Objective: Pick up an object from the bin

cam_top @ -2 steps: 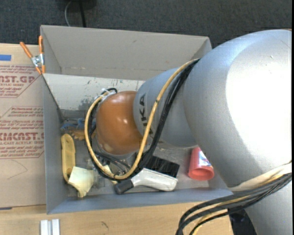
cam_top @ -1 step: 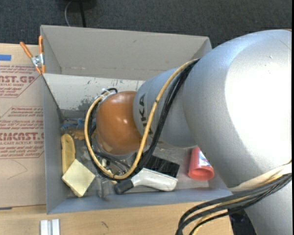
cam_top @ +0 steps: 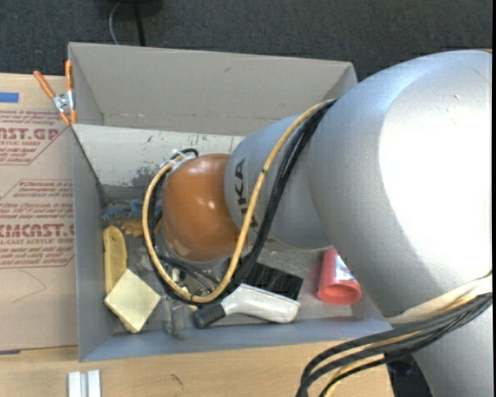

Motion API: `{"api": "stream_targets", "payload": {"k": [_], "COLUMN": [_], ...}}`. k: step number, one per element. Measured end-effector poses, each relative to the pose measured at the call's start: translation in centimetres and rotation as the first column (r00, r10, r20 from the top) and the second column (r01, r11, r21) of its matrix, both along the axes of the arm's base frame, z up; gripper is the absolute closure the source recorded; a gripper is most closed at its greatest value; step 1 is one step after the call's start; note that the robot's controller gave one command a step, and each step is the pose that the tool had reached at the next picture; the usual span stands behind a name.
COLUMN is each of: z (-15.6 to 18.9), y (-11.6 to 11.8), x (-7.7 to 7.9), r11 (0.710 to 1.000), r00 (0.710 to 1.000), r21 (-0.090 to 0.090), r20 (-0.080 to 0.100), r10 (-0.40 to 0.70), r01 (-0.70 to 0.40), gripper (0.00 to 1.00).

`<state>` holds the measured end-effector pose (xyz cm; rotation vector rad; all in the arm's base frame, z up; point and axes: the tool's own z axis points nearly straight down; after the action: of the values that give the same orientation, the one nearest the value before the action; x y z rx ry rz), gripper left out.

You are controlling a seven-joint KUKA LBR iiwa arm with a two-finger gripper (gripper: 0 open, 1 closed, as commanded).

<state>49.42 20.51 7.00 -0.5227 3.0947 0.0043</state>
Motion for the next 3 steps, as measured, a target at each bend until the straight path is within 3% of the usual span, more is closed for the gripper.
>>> {"api": "stream_targets", "payload": {"k": [1,2,3], "z": [0.1,0.1,1.0], "y": [0.7,2.2,3.7], "x": [0.4,-0.7,2.5], "r11": [0.997,0.987,0.998], "r00": [0.997,0.987,0.998], "r21": [-0.003,0.0,-0.004], "r20": [-0.004,0.002,-0.002], "r10": [-0.077,-0.158,-0.065], "r01": [0.077,0.158,0.065], "gripper": [0.0,0.0,0.0]}}
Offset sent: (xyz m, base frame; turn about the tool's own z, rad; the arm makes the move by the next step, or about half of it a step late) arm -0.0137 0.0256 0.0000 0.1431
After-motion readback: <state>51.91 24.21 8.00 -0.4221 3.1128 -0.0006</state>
